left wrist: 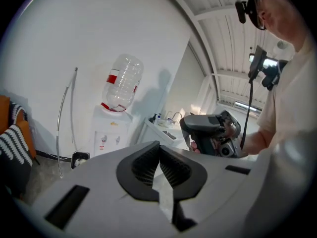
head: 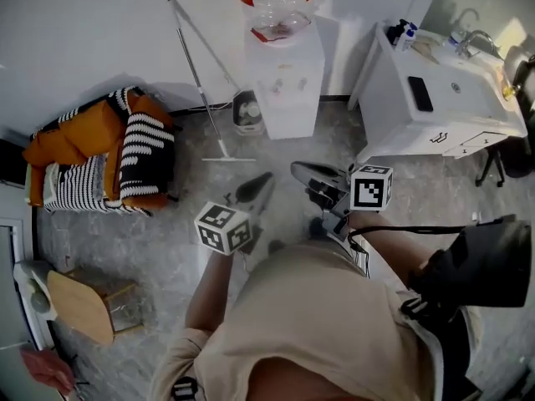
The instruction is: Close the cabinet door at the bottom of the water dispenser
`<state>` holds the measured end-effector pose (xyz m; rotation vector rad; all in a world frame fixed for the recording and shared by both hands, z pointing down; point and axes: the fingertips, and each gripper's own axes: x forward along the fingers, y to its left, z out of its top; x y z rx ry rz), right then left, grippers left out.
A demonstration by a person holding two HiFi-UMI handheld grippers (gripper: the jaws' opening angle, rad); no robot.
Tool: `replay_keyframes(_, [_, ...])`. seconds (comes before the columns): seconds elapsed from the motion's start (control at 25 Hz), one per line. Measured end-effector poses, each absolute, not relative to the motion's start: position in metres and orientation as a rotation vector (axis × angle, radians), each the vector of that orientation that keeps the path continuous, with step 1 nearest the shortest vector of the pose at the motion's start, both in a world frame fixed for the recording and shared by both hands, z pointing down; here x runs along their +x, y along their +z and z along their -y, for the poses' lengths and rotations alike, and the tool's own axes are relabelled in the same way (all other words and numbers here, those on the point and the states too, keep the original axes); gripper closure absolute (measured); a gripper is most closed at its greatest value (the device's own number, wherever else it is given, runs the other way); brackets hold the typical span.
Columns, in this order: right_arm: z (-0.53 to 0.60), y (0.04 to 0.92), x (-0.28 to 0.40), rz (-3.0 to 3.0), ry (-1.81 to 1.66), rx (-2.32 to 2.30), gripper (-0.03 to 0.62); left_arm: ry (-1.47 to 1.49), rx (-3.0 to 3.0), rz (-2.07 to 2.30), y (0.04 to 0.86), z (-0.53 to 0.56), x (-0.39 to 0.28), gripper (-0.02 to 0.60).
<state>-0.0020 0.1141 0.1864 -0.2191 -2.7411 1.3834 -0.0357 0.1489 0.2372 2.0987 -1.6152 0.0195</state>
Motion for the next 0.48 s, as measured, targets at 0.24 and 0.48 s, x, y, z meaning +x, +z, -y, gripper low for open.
replay_keyframes(0.24, [-0.181,0.172,-0.03,2.806,1.254,-0.249,0.58,-0.082,2.122,1.632,0.224,-0.206,-0.064,0.586])
replay_keyframes(0.48, [-0.219,0.156,-0.043,2.967,0.925,-0.188,0.58,-0.201,2.139,1.635,0.212,-0.242,-0.093,0.588])
